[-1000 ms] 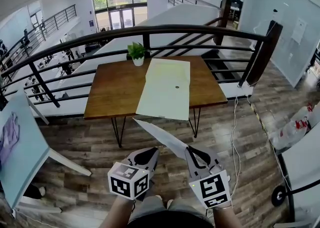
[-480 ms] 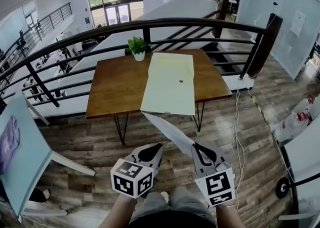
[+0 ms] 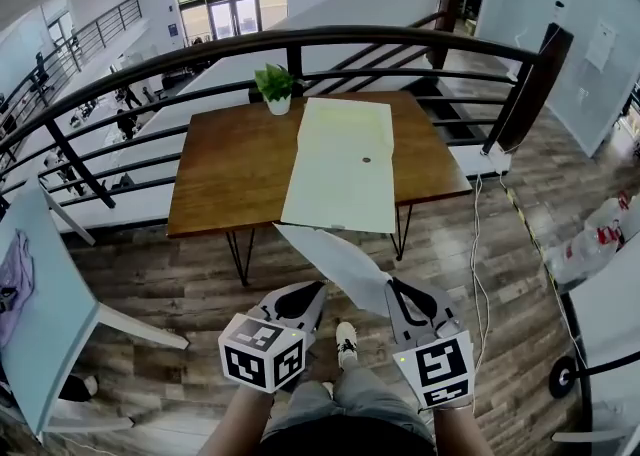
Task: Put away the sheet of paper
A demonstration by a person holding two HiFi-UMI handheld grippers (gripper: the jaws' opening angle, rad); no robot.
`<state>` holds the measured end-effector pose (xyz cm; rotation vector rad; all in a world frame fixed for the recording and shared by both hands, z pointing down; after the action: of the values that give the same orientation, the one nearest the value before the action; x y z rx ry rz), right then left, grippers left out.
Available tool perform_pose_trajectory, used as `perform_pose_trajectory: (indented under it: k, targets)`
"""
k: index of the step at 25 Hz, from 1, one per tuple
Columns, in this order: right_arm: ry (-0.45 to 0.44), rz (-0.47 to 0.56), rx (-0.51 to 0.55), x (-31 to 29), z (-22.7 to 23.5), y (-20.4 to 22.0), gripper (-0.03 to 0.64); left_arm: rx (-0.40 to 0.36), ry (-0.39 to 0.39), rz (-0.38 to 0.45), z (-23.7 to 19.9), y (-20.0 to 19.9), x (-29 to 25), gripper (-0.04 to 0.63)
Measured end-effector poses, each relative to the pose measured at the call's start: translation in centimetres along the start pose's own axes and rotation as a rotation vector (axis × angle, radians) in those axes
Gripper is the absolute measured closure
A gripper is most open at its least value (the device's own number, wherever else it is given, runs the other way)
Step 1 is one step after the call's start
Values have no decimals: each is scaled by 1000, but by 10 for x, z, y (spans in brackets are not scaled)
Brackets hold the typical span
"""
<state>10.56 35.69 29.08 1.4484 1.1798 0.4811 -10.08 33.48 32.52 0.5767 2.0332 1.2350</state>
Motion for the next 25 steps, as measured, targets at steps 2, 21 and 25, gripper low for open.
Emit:
perform_pose_trajectory:
  k: [2,21,25]
  targets:
    - [-5,3,2,-15,10,-2,588,2,-6,2,-9,-7,-11,571]
    - [-79,63,7,-150,144,-34,588,37,-100,38,-80,-90,-143,571]
    - [-105,61,9,-167,160,-30,588,51,-121,44,-84,-97,-162,571]
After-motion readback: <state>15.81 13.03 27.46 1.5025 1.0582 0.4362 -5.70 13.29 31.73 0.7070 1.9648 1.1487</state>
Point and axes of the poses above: the fingertips, and each gripper's own axes: x backward along the fingers, z to its right, y out of its underside, the point moved 10 cm from there along x, backward along the fingers, and after that the axes turned 3 degrees about y, right-handed, at the moved point
